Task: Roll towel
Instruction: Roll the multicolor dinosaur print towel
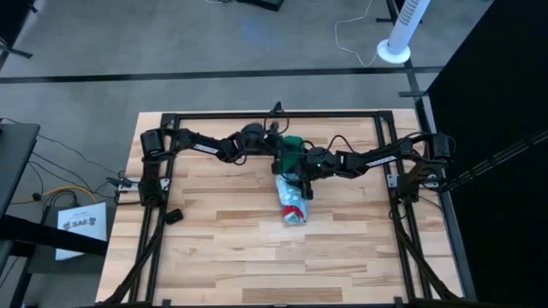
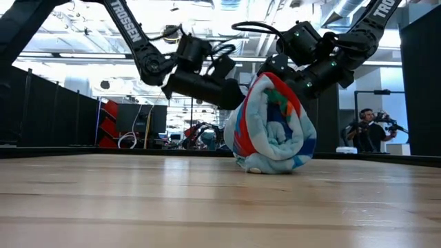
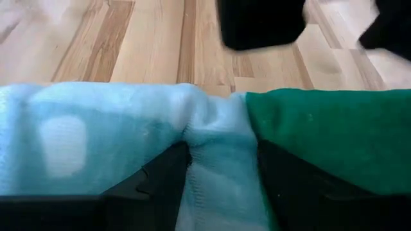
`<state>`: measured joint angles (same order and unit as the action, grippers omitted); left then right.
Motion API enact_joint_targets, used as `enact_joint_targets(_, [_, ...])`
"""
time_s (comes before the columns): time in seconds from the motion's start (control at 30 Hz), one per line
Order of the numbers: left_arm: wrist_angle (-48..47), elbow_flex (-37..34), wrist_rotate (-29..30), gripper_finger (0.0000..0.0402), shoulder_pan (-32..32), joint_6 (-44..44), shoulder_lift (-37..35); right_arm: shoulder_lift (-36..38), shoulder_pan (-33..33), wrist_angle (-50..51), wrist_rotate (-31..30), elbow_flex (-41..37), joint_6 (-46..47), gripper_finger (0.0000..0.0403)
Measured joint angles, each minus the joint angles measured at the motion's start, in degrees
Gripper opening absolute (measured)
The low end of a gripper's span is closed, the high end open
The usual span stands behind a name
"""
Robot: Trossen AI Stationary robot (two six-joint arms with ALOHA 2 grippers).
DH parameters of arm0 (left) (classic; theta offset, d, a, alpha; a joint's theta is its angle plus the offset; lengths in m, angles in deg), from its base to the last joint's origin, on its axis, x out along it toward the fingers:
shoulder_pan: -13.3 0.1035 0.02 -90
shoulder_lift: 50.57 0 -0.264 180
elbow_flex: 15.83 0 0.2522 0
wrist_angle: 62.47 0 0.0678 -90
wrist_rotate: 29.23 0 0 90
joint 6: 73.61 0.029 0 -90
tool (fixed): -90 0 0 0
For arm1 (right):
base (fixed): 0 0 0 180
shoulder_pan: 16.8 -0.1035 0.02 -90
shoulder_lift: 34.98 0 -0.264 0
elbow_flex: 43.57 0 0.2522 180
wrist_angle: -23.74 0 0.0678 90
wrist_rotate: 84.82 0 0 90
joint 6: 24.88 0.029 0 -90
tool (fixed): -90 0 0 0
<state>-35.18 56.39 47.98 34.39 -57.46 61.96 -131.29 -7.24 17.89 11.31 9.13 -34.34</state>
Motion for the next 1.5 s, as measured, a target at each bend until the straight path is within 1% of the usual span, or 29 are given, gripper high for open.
enact_joint_targets(0.2, [0.7,1.1,0.1,0.0002,-0.1,-4.2,5.5,0.0,0.0,-0.1,0.0,0.0,0.2,0.0185])
enact_joint_targets(0.27, [1.1,2.0,0.2,0.0001,-0.3,-4.6,7.9,0.0,0.0,0.1,0.0,0.0,0.2,0.0185])
enact_joint_targets(0.33, [1.9,2.3,1.4,0.0,-0.8,-3.3,9.1,0.6,-0.1,0.6,0.0,0.0,0.2,0.0185])
enact_joint_targets(0.43, [1.4,2.5,3.8,0.0,-1.4,-2.6,9.1,3.0,-0.3,2.2,0.0,-0.2,0.0,0.0185])
enact_joint_targets(0.53, [0.6,2.5,3.9,0.0,-1.4,-2.7,9.1,6.8,-1.2,4.4,0.0,-0.3,-0.5,0.0185])
enact_joint_targets(0.63, [0.5,2.4,4.0,0.0,-1.4,-2.5,9.2,9.6,-2.5,4.6,0.1,-0.3,-0.2,0.0185])
enact_joint_targets(0.87, [0.6,2.3,4.3,0.0,-1.4,-2.4,9.3,9.6,-7.6,3.1,-0.3,-0.2,3.2,0.0185])
enact_joint_targets(1.07, [0.6,2.3,5.3,0.0,-1.3,-2.0,9.3,9.6,-13.4,1.4,-3.2,-0.2,6.1,0.0185])
enact_joint_targets(1.17, [0.6,2.3,5.4,0.0,-1.3,-2.4,9.3,7.9,-16.5,0.9,-7.2,0.0,8.3,0.0181])
enact_joint_targets(1.23, [0.5,2.4,5.5,0.0,-1.3,-2.4,9.4,5.5,-17.9,0.5,-9.2,0.0,9.9,0.0175])
enact_joint_targets(1.4, [0.4,2.6,5.4,0.0,-1.3,-2.6,9.4,-3.0,-20.2,-7.6,-11.2,0.2,13.6,0.0163])
enact_joint_targets(1.5, [0.1,2.6,5.4,0.0,-1.3,-2.1,9.3,-6.3,-20.9,-10.0,-13.4,0.3,15.3,0.016])
